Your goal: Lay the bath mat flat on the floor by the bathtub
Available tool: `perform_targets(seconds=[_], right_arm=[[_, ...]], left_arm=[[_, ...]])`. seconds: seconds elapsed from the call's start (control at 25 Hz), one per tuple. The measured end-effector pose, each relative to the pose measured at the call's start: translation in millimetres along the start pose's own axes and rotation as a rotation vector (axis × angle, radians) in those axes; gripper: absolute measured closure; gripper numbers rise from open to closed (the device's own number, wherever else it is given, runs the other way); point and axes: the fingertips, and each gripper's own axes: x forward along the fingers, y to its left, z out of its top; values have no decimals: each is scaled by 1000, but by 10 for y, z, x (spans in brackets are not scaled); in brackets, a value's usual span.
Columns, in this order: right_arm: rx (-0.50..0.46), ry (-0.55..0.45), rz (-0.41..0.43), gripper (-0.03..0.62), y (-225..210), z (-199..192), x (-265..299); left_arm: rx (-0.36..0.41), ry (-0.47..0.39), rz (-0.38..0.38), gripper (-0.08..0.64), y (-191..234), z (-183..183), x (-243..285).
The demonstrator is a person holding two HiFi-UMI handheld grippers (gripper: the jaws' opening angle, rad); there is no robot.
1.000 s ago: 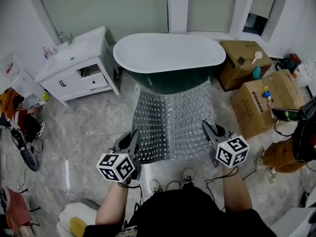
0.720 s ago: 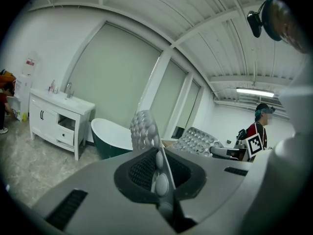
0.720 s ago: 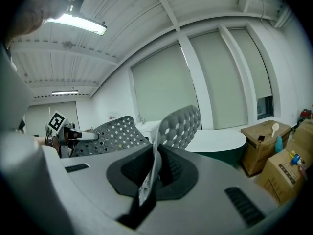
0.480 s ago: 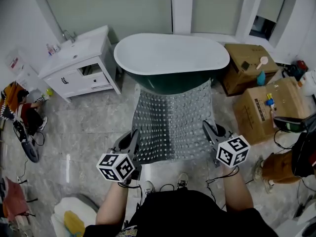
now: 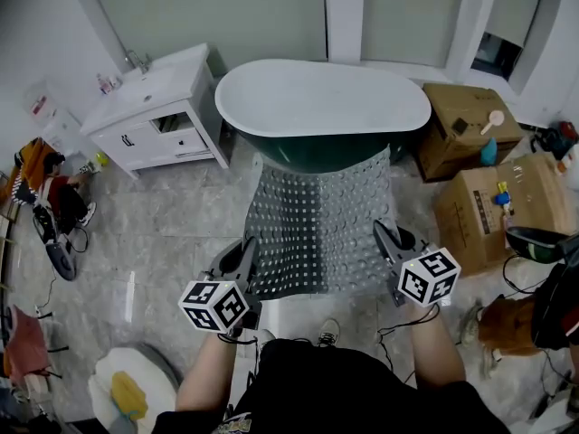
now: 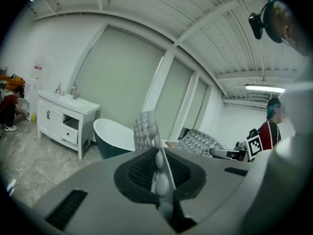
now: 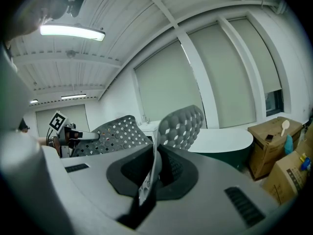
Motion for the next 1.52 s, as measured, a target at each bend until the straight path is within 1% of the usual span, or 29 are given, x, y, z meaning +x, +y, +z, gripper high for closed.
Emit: perform_targets(seconds=[0.2, 0.28, 0.44, 0.64, 0.76, 0.88, 0.92, 0.96, 1.08, 1.12, 1.2, 1.36, 1.52], right_arm=[[16, 2, 13, 561, -233, 96, 1], [19, 6, 19, 561, -240, 84, -14], [-1, 6, 13, 562, -72, -90, 71], [-14, 2, -7, 561, -162, -209, 179], [-7, 12, -22, 563, -124, -134, 135], [8, 27, -29, 563, -224, -16, 210], [13, 30, -38, 563, -174, 5, 216], [18, 30, -55, 562, -22, 20, 170], [27, 28, -113, 563, 677, 57, -84], [27, 27, -124, 561, 807, 61, -107], [27, 25, -131, 562, 825, 44, -67], [29, 21, -129, 563, 600, -48, 28], [29, 19, -138, 563, 553, -73, 167]], left_arm=[[-7, 6, 17, 529, -128, 46, 163], [-11, 4, 24, 529, -139, 19, 153], [-31, -20, 15, 529, 99, -149, 68], [-42, -27, 1, 529, 228, -296, 219], [-46, -13, -11, 529, 198, -214, 206], [-50, 7, -13, 529, 195, -85, 339], [-52, 12, -19, 529, 230, -47, 311], [-55, 16, -32, 529, 275, -3, 186], [-61, 27, -84, 529, 424, 139, -417], [-62, 29, -94, 529, 473, 164, -522], [-64, 29, -96, 529, 534, 153, -525], [-60, 18, -90, 529, 536, 73, -318], [-52, 12, -92, 529, 653, 99, -218]])
